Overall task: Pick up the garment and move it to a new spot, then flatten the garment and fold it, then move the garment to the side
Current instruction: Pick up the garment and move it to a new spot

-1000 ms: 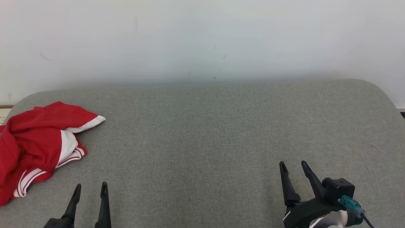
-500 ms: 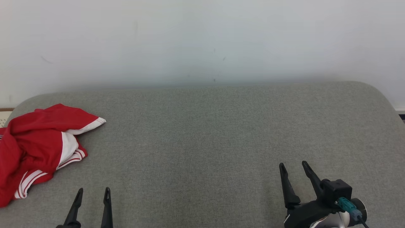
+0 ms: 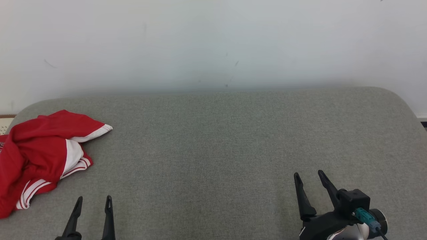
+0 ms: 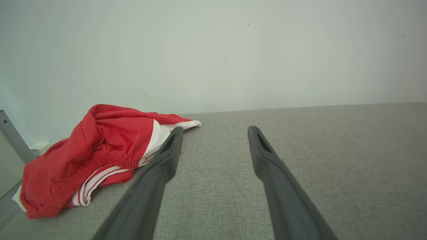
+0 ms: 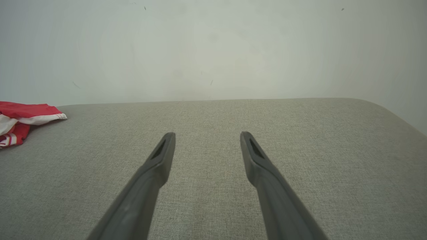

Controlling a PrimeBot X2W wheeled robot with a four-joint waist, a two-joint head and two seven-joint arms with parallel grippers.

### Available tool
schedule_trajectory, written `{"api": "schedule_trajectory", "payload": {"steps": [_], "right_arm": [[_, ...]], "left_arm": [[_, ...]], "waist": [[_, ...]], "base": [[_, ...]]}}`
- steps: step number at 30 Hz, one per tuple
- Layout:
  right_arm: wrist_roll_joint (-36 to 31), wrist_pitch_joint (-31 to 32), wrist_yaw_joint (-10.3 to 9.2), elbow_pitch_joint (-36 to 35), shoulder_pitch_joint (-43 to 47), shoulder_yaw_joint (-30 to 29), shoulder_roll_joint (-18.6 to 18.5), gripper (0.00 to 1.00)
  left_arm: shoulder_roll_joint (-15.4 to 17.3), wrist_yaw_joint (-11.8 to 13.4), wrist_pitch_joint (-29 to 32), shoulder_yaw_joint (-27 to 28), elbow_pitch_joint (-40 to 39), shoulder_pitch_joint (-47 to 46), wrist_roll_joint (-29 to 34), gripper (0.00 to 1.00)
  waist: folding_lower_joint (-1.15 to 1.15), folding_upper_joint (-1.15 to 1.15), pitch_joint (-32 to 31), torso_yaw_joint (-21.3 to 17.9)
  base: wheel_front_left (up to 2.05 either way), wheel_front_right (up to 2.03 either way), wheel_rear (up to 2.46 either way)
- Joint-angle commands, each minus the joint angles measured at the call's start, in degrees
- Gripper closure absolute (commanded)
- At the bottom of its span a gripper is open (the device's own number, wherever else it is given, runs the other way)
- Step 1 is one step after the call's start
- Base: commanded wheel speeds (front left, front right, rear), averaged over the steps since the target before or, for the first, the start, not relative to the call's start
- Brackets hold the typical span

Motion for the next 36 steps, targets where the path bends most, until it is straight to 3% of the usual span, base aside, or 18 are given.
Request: {"api": "schedule_trajectory", "payload": {"steps": [1,19,36], "right_arm": [[-0.04,0.11,0.02,-0.27,0.63,-0.05,0.11,0.0],[0.39,2.1,0.02,-1.92,1.24,-1.23,0.39,0.0],[0.94,2.74,0.02,-1.79,1.82,-1.56,0.61,0.0]], "left_arm": [[0.36,0.3,-0.02,0.12,-0.12,0.3,-0.3,0.0],[0.77,0.82,0.5,-0.17,-0.15,0.35,-1.68,0.0],[1.34,1.36,1.14,-0.1,0.39,0.24,-2.72,0.0]], "waist": [[0.0,0.0,0.0,-0.04],[0.0,0.0,0.14,-1.22],[0.0,0.0,0.25,-0.03]], "base": [[0.0,0.0,0.0],[0.0,0.0,0.0],[0.0,0.0,0.0]]}}
